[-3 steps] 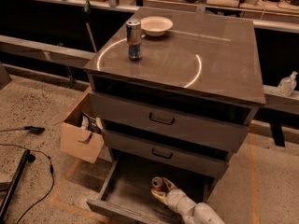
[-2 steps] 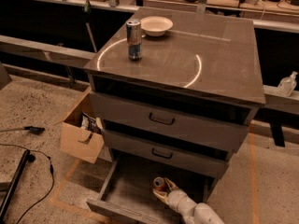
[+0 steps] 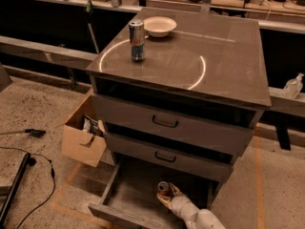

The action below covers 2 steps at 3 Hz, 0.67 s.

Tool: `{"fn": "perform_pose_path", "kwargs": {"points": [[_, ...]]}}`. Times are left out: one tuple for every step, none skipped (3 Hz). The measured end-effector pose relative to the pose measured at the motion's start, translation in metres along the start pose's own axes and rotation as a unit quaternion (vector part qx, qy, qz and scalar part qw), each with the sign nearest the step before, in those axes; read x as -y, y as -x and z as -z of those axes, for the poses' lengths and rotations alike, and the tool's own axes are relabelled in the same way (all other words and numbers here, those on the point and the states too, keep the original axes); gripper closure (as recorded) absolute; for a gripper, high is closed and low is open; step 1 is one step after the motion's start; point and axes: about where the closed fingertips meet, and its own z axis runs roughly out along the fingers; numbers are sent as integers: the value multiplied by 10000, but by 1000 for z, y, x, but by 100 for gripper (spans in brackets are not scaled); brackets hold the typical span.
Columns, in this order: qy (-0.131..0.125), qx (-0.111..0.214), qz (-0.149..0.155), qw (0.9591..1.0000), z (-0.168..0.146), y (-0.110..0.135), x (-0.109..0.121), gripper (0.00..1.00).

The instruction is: Place coke can into bottom drawer

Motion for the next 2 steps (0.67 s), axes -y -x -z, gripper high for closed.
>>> {"fn": "perform_pose_path", "kwargs": {"points": [[-29,-48,-27,10000,-1,-3,1,18],[-16,-121,-14,9999,1,-4,0,0]]}}
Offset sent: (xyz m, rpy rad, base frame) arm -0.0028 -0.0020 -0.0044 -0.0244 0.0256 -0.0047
